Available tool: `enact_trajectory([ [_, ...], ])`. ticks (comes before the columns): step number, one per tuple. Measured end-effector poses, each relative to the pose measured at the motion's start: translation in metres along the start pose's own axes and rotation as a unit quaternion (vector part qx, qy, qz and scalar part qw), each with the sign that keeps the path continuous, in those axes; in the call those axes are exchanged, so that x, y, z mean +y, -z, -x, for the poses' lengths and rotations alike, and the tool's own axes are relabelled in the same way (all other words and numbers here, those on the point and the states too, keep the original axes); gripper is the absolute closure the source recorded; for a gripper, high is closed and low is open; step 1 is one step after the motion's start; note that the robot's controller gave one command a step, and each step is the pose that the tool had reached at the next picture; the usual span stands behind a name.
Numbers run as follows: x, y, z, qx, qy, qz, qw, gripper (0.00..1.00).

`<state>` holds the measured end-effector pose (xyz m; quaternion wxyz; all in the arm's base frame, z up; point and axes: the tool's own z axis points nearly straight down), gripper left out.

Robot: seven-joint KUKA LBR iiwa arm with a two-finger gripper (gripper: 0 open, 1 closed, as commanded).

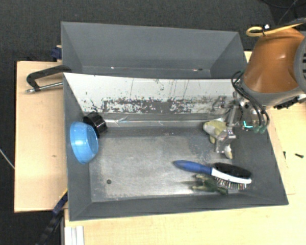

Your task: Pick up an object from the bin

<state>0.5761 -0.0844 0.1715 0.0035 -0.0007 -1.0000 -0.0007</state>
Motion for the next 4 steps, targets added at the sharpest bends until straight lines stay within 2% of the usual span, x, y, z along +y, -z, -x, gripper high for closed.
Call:
enact_trajectory([
  [1,-0.026,-0.100,-0.017,-0.0113,0.050,0.000,0.9987,0.00],
  [2,0.021,-0.014,-0.083,-0.0070,0.147,-0.001,0.9891,0.00],
  [3,0.039,-0.096,-0.081,-0.0042,0.229,-0.003,0.9735,0.00],
  [4,0.036,-0.096,-0.084,0.0014,0.227,-0.003,0.9739,1.00],
])
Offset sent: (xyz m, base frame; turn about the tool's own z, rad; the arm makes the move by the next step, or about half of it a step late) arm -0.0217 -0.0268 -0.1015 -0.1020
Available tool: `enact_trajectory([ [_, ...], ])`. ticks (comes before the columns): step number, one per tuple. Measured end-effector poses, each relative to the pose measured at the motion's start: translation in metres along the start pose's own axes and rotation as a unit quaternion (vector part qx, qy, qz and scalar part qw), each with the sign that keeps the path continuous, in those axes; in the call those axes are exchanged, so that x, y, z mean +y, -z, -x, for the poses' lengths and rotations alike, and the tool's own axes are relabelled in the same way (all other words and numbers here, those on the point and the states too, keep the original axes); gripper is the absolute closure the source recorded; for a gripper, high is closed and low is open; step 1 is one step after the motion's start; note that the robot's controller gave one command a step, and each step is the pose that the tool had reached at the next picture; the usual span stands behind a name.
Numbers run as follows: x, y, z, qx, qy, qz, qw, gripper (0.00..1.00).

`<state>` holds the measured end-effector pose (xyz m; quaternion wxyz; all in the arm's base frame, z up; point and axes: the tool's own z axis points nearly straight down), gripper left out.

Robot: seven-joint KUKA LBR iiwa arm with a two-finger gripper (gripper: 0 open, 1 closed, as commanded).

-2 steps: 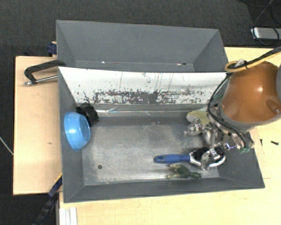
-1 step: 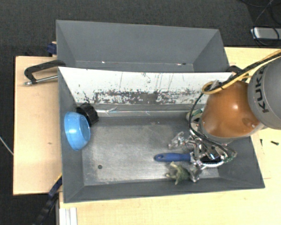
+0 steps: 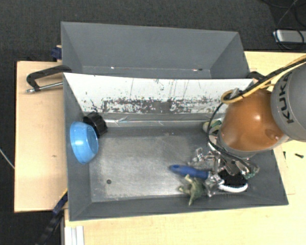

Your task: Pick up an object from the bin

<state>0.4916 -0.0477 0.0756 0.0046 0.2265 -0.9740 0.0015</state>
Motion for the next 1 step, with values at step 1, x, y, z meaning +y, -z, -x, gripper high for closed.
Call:
enact_trajectory([
  [1,0.0195,0.1308,0.0094,-0.0107,0.004,-0.002,0.9999,1.00],
])
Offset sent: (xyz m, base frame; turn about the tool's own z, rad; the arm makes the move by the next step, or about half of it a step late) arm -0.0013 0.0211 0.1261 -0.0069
